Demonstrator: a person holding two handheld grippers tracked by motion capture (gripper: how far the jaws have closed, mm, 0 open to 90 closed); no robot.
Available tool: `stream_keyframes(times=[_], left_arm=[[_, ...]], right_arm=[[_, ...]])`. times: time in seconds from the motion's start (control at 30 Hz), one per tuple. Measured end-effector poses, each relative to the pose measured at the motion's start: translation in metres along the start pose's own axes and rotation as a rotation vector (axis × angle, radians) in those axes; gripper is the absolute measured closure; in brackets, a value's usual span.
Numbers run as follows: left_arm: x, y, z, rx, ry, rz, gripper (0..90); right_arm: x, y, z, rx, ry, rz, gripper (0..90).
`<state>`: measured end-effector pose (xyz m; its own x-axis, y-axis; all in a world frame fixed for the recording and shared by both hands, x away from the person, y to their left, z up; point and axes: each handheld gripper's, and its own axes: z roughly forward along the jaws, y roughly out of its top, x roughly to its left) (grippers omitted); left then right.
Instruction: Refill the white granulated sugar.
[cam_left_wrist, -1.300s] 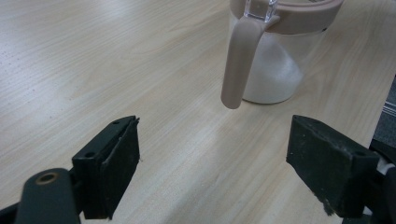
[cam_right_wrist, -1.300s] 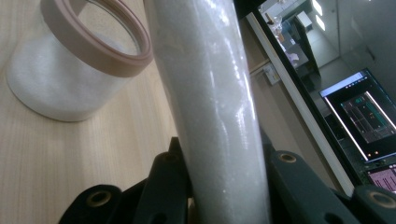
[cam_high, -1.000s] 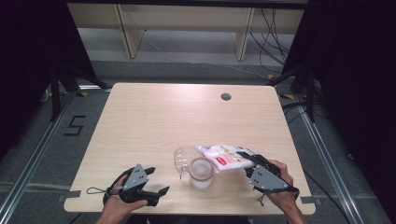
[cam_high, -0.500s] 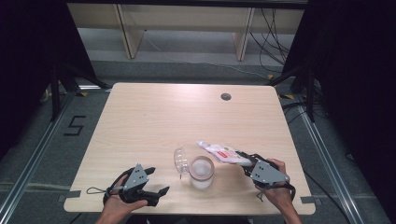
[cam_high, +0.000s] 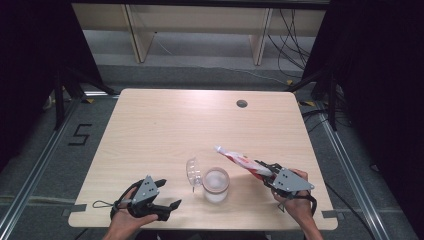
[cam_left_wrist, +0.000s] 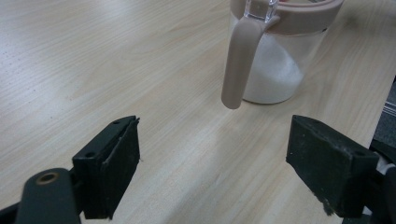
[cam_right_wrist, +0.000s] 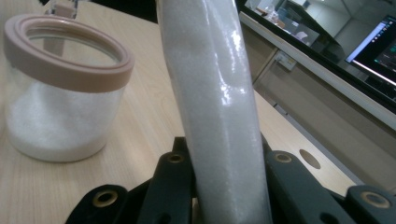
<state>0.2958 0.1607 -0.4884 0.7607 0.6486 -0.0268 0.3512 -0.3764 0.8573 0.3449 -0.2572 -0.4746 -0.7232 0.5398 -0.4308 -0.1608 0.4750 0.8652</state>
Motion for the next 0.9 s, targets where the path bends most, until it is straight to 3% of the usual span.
stream_keyframes(times=[0.07, 0.27, 0.3, 0.33, 0.53, 0.57, 0.63, 0.67, 0.8, 0.83, 0.9], left_arm=[[0.0, 0.0, 0.0, 0.001, 0.0, -0.003, 16.9], [0.0, 0.0, 0.0, 0.001, -0.001, -0.002, 16.9], [0.0, 0.0, 0.0, 0.0, 0.0, -0.001, 16.9], [0.0, 0.0, 0.0, -0.001, 0.0, -0.001, 16.9], [0.0, 0.0, 0.0, 0.001, -0.001, -0.003, 17.0], [0.0, 0.0, 0.0, 0.001, -0.001, -0.002, 16.9], [0.0, 0.0, 0.0, 0.0, -0.001, 0.001, 17.0], [0.0, 0.0, 0.0, 0.001, -0.001, -0.001, 16.9], [0.0, 0.0, 0.0, 0.001, 0.001, -0.002, 17.0], [0.0, 0.0, 0.0, 0.001, 0.0, -0.003, 17.0], [0.002, 0.001, 0.0, 0.001, -0.002, 0.027, 17.0]], right_arm=[[-0.002, -0.003, 0.0, -0.013, -0.017, 0.018, 78.6], [-0.004, -0.009, 0.001, -0.001, 0.0, 0.084, 78.7], [-0.006, -0.01, 0.002, -0.009, -0.008, 0.06, 78.7], [-0.005, -0.01, 0.002, 0.001, -0.002, 0.086, 78.7], [-0.01, -0.016, 0.001, -0.002, 0.0, 0.126, 78.7], [-0.01, -0.017, 0.002, -0.01, -0.019, 0.135, 78.8], [-0.011, -0.018, 0.001, 0.0, -0.003, 0.149, 78.8], [-0.011, -0.02, 0.002, -0.021, -0.019, 0.146, 78.8], [-0.013, -0.022, -0.002, 0.003, -0.011, 0.208, 78.7], [-0.013, -0.022, -0.002, 0.005, -0.016, 0.202, 78.7], [-0.015, -0.023, -0.002, 0.0, -0.03, 0.2, 78.7]])
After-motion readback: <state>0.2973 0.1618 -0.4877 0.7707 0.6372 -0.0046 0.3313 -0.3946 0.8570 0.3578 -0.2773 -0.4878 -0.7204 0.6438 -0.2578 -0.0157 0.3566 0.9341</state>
